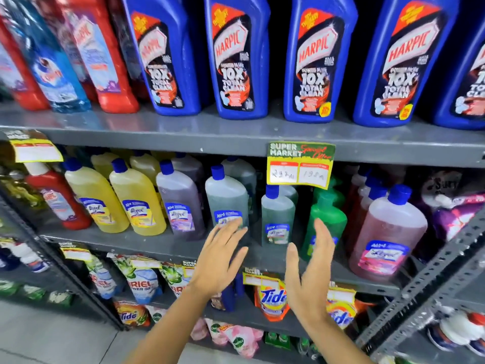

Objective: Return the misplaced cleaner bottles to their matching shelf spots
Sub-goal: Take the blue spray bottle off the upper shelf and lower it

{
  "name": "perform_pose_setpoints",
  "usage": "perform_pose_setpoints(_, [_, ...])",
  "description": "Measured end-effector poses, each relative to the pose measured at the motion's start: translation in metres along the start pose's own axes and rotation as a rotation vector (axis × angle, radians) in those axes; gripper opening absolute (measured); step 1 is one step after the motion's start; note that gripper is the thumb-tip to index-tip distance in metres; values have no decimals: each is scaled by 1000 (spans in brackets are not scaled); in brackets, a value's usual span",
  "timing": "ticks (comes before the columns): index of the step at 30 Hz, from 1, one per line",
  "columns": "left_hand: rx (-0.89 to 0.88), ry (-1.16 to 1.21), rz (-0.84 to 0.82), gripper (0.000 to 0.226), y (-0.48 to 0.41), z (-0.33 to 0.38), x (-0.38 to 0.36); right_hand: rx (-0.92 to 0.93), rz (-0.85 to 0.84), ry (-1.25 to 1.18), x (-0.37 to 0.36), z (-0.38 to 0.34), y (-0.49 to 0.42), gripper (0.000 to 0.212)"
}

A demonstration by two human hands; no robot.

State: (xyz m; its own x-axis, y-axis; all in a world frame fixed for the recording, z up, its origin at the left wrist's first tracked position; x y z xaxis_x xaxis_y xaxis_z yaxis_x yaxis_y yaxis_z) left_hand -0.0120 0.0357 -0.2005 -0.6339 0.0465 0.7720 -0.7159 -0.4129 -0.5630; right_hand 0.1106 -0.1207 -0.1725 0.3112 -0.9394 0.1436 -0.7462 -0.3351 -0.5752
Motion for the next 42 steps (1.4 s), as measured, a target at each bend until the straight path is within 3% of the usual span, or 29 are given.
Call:
perform_pose_setpoints(5, [-54,-74,239,43,-29,9,115,454,-82,-198,-20,-114,-50,55])
perform_pose_setpoints(12, [2,-320,411,45,-48,-40,241,646,-36,-181,-62,-184,-92,53])
perform_pose_setpoints(21, [-36,-372,480,44,-25,-176,321,681,-27,-98,-200,-238,-62,44])
perform_pose_setpoints(30, [-12,-324,396,59,12,-334,396,581,-50,42,-341,-309,-42,47])
perform_pose_setpoints(38, [8,-316,288,59,-27,-376,410,384,-80,163,-401,-341,-82,48])
perform_pose_setpoints(42, [14,-332,289,57,-33,-383,401,360,-114,177,-428,-346,-92,61])
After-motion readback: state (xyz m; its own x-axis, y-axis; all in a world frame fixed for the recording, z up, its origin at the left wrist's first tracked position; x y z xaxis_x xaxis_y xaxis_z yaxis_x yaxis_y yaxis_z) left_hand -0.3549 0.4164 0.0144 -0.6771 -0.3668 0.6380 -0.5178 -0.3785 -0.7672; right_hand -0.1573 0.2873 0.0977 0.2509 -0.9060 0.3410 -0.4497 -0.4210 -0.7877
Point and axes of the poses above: each hand's wrist, its own y-axis away from the middle knuckle, its own x-axis out of the back of the hand, z = x × y, the point moved 6 cm from there along -y, towards the middle knuckle, and after that the axes turned 4 degrees about z, right-handed, at the moved point
